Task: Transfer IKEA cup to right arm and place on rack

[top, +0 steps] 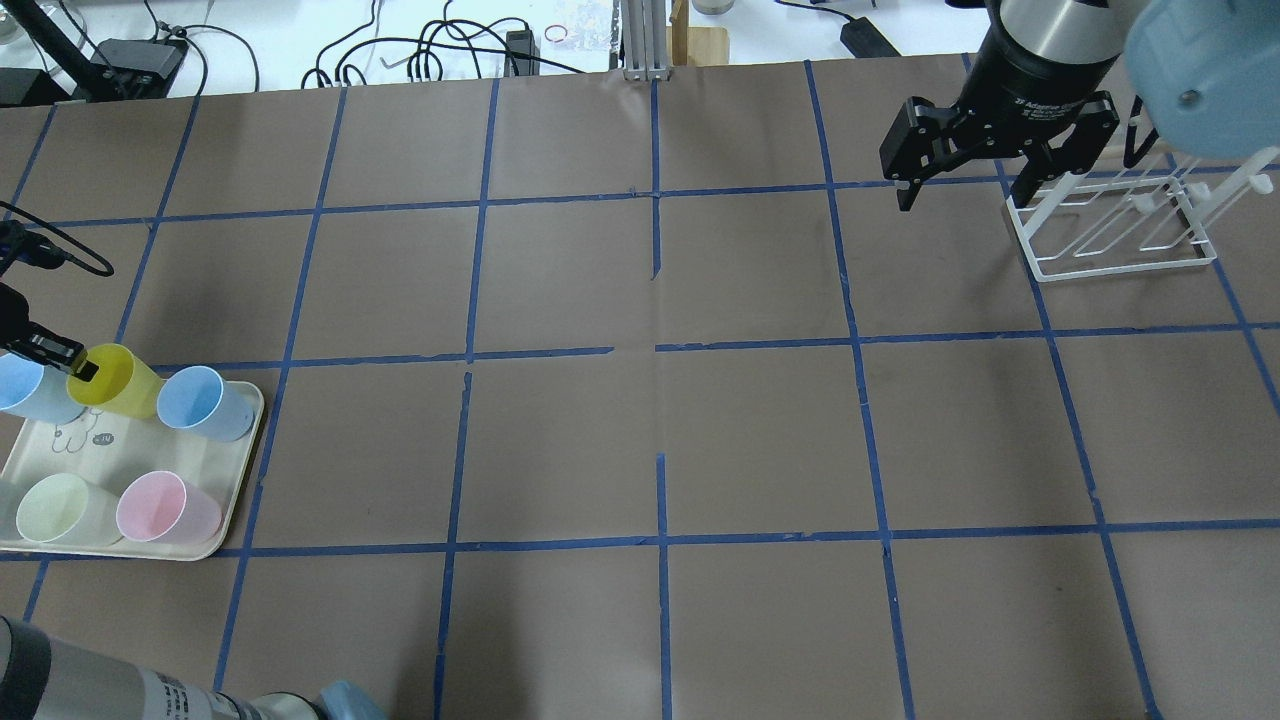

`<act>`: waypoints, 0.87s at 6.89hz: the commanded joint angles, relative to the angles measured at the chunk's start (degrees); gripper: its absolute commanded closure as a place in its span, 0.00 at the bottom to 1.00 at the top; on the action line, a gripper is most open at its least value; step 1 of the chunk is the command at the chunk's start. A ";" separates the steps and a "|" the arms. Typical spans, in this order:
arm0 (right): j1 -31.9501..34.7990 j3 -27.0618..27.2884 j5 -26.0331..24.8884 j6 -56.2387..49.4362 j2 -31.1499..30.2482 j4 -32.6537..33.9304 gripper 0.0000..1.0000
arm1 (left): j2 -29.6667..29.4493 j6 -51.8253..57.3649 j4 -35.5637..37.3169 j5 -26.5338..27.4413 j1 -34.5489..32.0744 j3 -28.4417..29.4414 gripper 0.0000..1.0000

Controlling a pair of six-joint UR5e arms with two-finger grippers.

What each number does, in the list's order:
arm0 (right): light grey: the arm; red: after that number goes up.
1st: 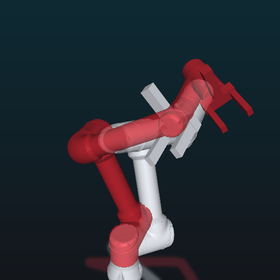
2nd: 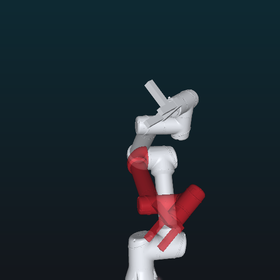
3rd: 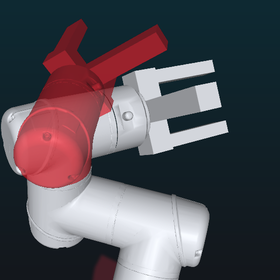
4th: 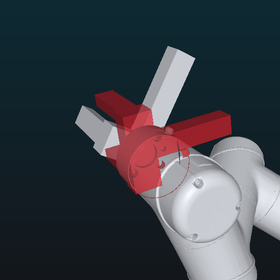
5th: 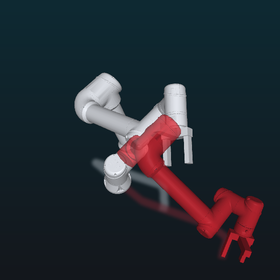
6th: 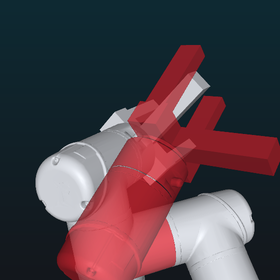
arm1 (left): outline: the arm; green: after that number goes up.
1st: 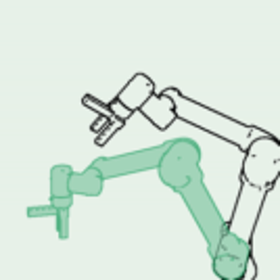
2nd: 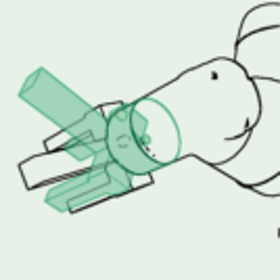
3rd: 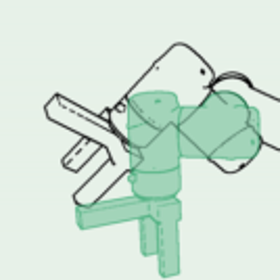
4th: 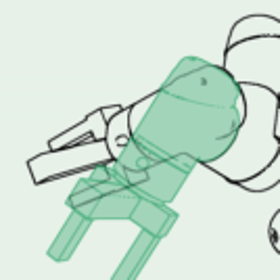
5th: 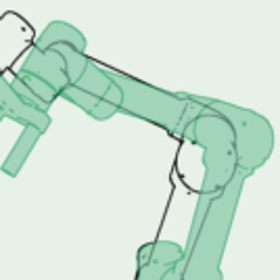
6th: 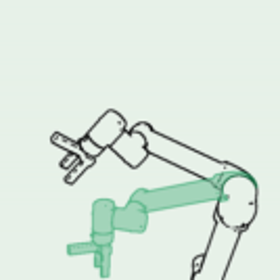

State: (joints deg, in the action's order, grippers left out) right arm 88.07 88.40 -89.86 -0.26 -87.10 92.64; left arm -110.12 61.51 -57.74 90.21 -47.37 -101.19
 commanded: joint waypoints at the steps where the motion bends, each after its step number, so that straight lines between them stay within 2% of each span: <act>1: 0.00 -0.07 0.04 0.00 -0.08 0.00 0.00 | 1.13 0.19 -5.40 -0.73 -0.17 4.66 1.00; 3: 0.00 -0.07 0.13 0.00 -0.08 0.00 0.00 | 4.02 -0.68 -17.69 -2.92 -1.13 9.32 1.00; 5: 0.00 0.01 -0.05 0.00 -0.08 0.00 0.00 | 5.35 -2.00 -35.76 -9.58 -5.69 17.91 1.00; 6: 0.00 0.01 -0.14 0.00 -0.08 -0.09 0.00 | 5.96 -6.71 -45.78 -12.92 -8.84 19.26 1.00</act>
State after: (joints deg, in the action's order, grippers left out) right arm 88.07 88.38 -89.90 -0.26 -87.19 92.62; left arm -104.89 58.69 -91.96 81.16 -52.88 -84.83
